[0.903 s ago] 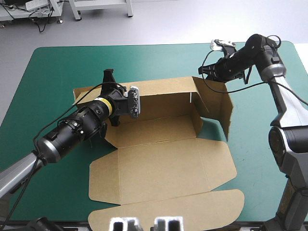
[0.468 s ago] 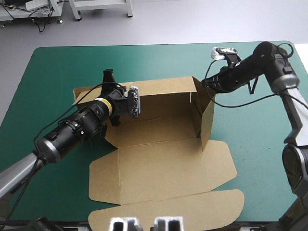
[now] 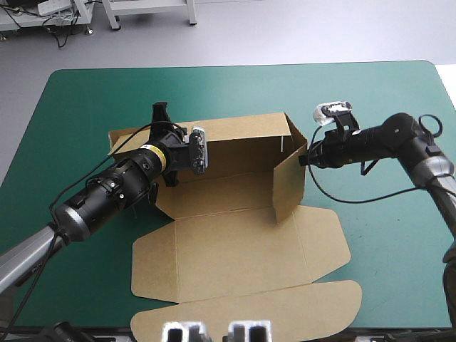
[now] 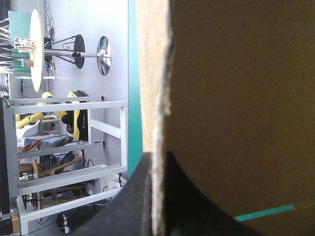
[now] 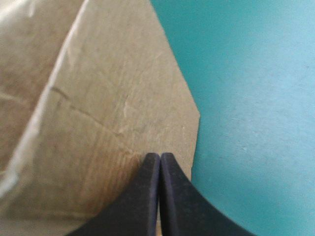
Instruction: Fold the box
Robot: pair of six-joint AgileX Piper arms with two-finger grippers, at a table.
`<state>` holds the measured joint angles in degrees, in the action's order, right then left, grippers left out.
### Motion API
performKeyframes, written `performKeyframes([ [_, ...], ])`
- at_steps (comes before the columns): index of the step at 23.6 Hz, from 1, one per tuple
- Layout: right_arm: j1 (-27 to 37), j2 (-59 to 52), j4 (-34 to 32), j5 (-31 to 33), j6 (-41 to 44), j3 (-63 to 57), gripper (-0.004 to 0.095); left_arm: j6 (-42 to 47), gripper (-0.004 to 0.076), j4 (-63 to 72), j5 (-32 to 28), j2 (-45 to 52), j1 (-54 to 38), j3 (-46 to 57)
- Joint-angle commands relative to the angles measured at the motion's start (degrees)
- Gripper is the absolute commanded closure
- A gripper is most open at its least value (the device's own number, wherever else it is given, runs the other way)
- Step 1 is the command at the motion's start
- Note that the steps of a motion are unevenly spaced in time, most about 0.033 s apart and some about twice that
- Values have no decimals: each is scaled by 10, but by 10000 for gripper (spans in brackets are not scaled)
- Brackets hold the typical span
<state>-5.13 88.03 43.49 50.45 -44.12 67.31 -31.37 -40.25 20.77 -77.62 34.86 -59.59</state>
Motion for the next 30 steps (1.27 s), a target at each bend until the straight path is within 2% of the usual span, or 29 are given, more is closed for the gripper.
performKeyframes([
  [1,3,-42,125,-68,-108,-59,926,9,734,4,-8,15,7,-11],
  [5,3,-66,185,-111,-210,-125,922,9,734,3,-5,15,7,-11],
  [9,3,-77,241,-122,-312,-176,922,9,734,3,-8,15,7,-11],
  [12,3,-77,236,-103,-320,-182,868,9,734,2,-5,15,7,-11],
  [14,3,-79,215,-76,-338,-180,666,6,734,2,-3,15,7,-11],
  [15,3,-84,211,-65,-354,-180,479,6,734,2,-3,15,7,-11],
  [16,3,-84,211,-58,-365,-180,377,6,734,2,-3,15,7,-11],
  [17,3,-86,215,-50,-392,-180,234,6,734,-2,-3,15,7,-11],
  [19,3,-86,236,-29,-429,-180,175,6,734,-9,-3,15,7,-11],
  [21,-3,-86,260,-31,-453,-180,175,6,734,-9,-7,15,7,-11],
  [25,-57,-86,258,-94,-459,-180,177,7,734,-5,-12,15,7,-11],
  [26,-77,-86,255,-134,-449,-180,177,7,734,-4,-9,15,10,-11],
  [27,-105,-86,252,-211,-426,-180,187,7,734,-3,0,15,13,-11],
  [30,-143,-88,246,-334,-354,-180,217,22,734,-3,21,15,20,-11],
])
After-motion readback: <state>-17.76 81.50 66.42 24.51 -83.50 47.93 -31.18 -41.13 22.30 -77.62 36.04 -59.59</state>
